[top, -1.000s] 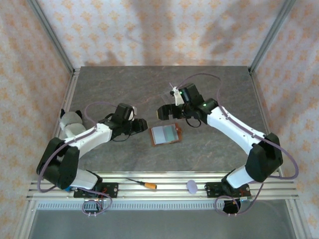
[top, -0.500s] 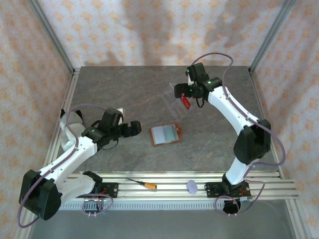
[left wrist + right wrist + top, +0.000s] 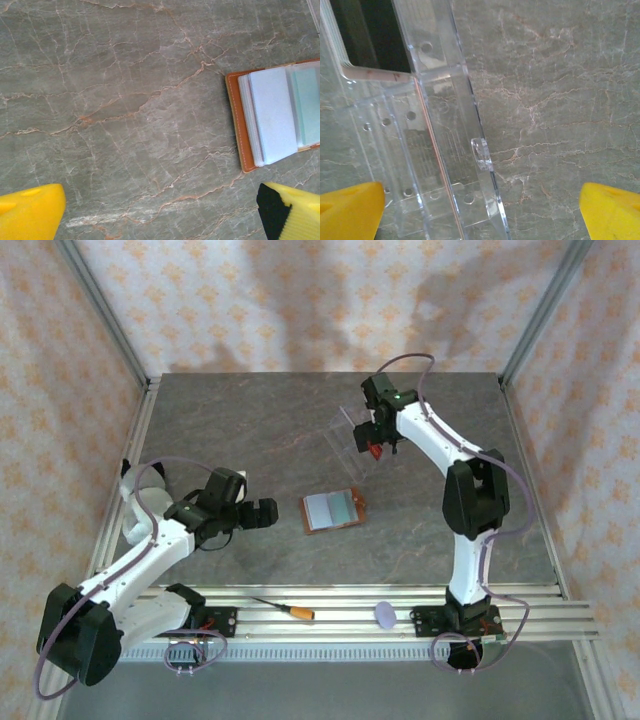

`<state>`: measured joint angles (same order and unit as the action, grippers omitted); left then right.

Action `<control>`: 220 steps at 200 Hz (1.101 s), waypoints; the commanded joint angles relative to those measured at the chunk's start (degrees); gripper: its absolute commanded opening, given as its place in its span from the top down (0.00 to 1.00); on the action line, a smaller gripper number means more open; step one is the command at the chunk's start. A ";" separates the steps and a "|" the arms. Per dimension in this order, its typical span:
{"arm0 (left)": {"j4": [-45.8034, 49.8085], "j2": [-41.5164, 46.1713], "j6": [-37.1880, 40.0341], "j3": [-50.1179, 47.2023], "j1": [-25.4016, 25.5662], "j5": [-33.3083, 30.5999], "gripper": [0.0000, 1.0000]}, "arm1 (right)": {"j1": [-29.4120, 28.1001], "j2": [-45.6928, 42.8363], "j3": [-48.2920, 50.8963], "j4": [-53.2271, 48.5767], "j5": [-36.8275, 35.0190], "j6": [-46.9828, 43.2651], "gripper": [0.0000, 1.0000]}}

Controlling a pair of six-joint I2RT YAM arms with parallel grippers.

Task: Put the credit cards into the card holder

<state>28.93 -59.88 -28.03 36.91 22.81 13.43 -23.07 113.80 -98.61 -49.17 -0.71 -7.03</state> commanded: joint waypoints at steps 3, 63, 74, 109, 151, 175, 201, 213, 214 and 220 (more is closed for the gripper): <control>0.33 -0.62 1.67 0.53 -0.48 -2.26 0.01 | 0.17 1.70 -2.03 -2.51 -4.49 -1.76 0.01; -1.09 -3.17 1.56 0.72 -0.48 -1.57 0.00 | 0.20 3.08 -1.99 -1.14 -11.48 -1.85 0.01; -1.81 -3.73 1.55 0.40 -0.52 -1.77 0.01 | 0.15 3.11 -1.94 -0.68 -11.69 -1.59 0.01; -2.12 -6.72 1.78 1.82 -0.53 -0.87 0.01 | 0.22 3.10 -1.34 0.10 -14.55 -2.25 0.01; -1.92 -9.79 2.63 3.77 -0.49 -0.72 0.01 | 0.13 2.60 -0.46 0.73 -14.66 -2.86 0.08; -1.99 -11.33 2.90 4.59 -0.51 -0.62 0.01 | 0.04 2.48 -0.40 0.99 -14.73 -3.00 0.09; -1.48 -12.41 2.92 5.37 -0.49 -0.42 0.01 | -0.26 2.08 0.32 1.63 -15.53 -3.08 0.12; -1.59 -12.32 2.81 5.16 -0.48 -0.64 0.01 | -0.48 1.88 0.60 1.97 -15.53 -3.21 0.13; -1.59 -12.30 2.81 5.18 -0.48 -0.66 0.01 | -0.48 1.87 0.61 2.01 -15.54 -3.19 0.14; -1.53 -12.20 2.79 5.15 -0.49 -0.76 0.01 | -0.49 1.78 0.76 2.19 -15.70 -3.17 0.15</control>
<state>27.57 -72.03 -26.44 40.58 22.81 13.06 -23.09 117.10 -98.96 -48.05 -13.54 -9.89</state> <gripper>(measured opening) 0.994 0.870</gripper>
